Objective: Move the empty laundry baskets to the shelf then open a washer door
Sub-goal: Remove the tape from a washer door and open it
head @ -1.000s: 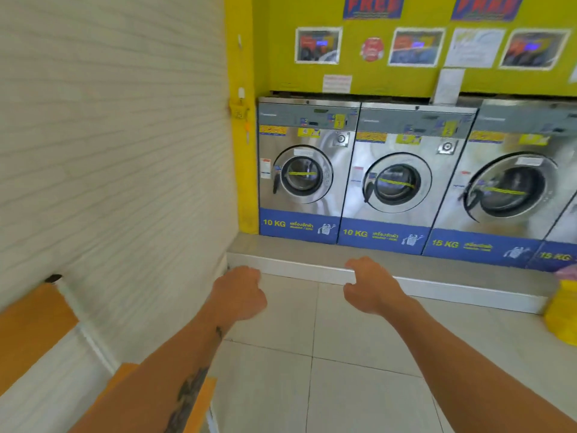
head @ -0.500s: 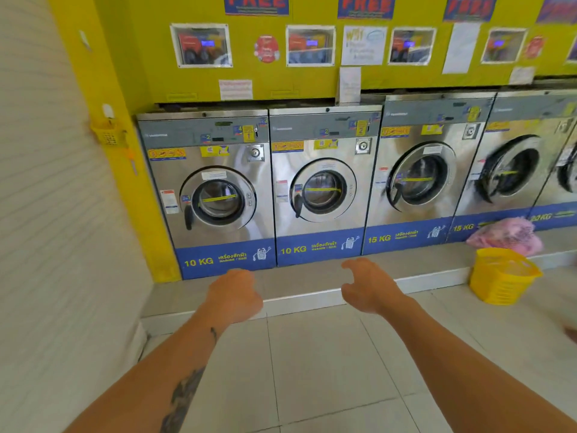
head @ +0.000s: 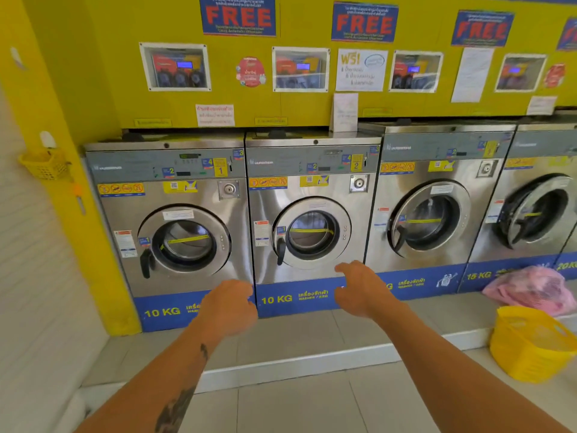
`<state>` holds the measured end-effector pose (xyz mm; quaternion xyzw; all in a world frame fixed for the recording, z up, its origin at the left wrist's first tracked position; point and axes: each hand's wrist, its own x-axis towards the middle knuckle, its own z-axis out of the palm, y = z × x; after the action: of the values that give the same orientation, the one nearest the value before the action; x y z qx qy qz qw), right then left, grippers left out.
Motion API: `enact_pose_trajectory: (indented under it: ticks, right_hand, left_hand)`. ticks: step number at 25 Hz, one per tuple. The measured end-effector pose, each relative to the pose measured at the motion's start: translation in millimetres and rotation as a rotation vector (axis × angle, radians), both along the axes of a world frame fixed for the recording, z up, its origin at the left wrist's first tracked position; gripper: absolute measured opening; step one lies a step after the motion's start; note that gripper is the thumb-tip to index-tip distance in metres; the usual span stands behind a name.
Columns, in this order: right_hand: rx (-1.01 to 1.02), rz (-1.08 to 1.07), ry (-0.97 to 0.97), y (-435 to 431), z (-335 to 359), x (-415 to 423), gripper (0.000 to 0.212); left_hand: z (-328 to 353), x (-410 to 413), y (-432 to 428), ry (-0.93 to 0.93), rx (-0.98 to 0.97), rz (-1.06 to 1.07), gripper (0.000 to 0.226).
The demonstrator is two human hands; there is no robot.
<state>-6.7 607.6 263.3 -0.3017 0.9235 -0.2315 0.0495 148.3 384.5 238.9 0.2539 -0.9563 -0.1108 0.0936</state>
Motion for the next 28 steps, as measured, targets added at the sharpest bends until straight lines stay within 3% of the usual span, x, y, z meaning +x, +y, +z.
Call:
enact_pose_trajectory:
  ticks: [5,12,16,22,28]
  right_hand:
    - [0.025,-0.012,-0.018,-42.9,-2.3,-94.7,0.063]
    - [0.012,-0.057,-0.012,-129.2,-1.9,-230.1,0.064]
    - [-0.025,-0.068,-0.041,-175.2,-0.9,-299.8,0.058]
    - [-0.033,0.010,-0.038,-242.2,-14.9,-422.2,0.044]
    - [0.091,0.126,-0.089,-308.1,-52.2,-523.3,0.063]
  left_hand:
    - [-1.6,-113.6,-48.1,0.012,0.014,-0.047,0.003]
    - [1.4,-267.1,-142.3,0.008,0.017,-0.118,0.009]
    - [1.9,-348.4,-186.2,0.037,0.034,-0.130,0.025]
    - [-13.6,-453.9,-234.9,0.079,0.082,-0.077,0.022]
    - [-49.2,-525.1,-275.0,0.083,0.200,0.044,0.027]
